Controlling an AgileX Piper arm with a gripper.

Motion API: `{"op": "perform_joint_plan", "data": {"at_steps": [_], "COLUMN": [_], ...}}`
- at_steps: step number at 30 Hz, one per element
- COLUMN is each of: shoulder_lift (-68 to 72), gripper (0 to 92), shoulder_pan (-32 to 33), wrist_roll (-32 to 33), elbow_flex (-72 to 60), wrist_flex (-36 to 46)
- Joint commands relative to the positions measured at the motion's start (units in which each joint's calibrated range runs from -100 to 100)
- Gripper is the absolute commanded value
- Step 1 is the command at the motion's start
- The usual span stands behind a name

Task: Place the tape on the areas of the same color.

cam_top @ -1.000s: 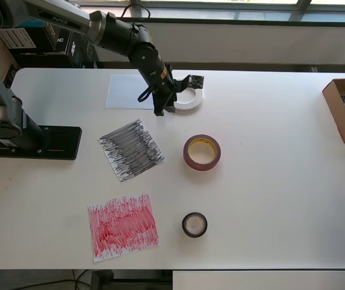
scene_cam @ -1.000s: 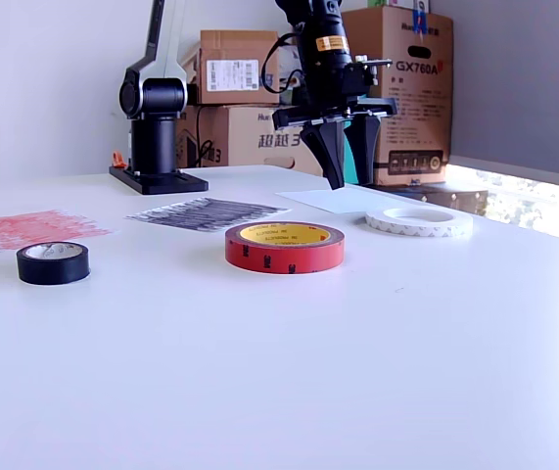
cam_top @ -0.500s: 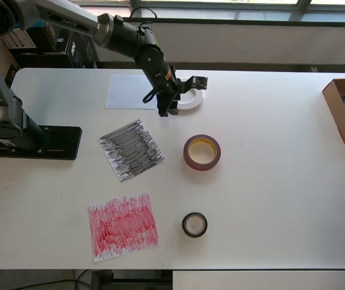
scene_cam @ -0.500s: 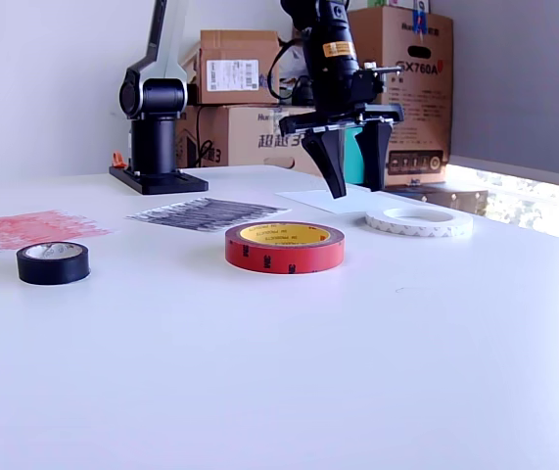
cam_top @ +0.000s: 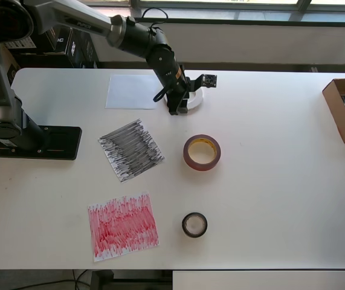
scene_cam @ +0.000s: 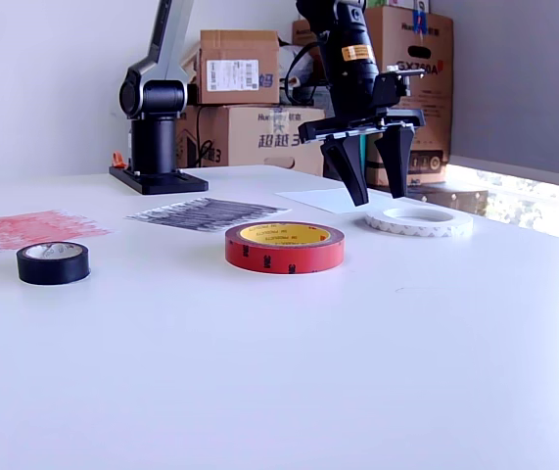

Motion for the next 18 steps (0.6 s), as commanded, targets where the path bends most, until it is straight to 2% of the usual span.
{"op": "perform_joint_plan", "data": {"at_steps": [1,18], "shoulder_lift": [0.6,3.2], "gripper": [59.0,58.8], "shoulder_pan": [0.7,1.3], "wrist_roll": [0.1,0.4], "elbow_flex": [0.3,-0.4], "wrist_flex": [0.7,0.6]}}
